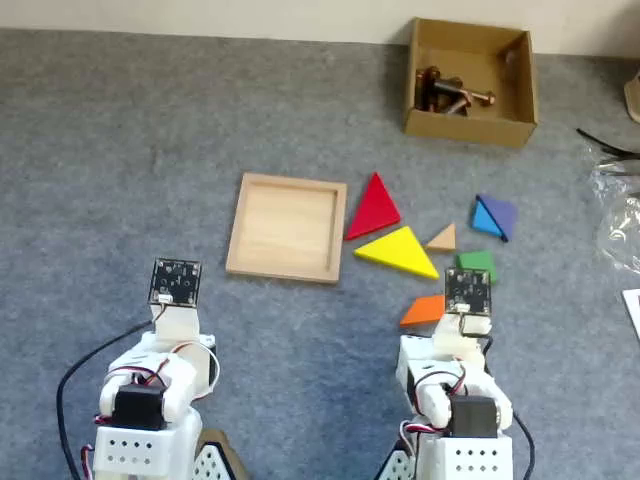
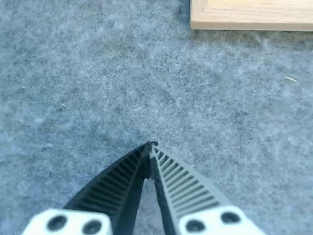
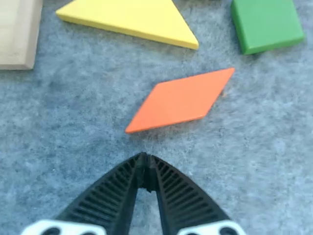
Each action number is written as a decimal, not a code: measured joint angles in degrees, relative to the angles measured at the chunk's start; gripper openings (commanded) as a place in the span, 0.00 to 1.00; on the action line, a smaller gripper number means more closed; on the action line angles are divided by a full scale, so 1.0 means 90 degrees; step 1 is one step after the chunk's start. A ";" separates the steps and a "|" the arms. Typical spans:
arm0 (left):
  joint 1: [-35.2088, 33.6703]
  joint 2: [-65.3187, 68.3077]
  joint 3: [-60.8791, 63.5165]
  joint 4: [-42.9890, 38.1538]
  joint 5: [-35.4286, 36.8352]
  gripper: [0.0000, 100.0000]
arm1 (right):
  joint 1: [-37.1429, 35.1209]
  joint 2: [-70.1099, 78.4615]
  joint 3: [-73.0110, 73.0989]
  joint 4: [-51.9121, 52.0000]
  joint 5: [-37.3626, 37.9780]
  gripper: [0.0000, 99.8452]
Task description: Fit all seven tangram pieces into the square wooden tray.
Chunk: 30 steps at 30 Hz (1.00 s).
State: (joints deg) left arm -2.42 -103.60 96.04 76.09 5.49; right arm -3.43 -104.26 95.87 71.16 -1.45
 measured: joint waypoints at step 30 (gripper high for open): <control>0.0000 0.0000 0.0000 0.0000 0.0000 0.01 | 0.0987 0.0000 0.0000 -0.0713 0.2540 0.01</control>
State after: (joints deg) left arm -2.42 -103.60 96.04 76.09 5.49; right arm 5.45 -104.26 95.87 64.75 21.41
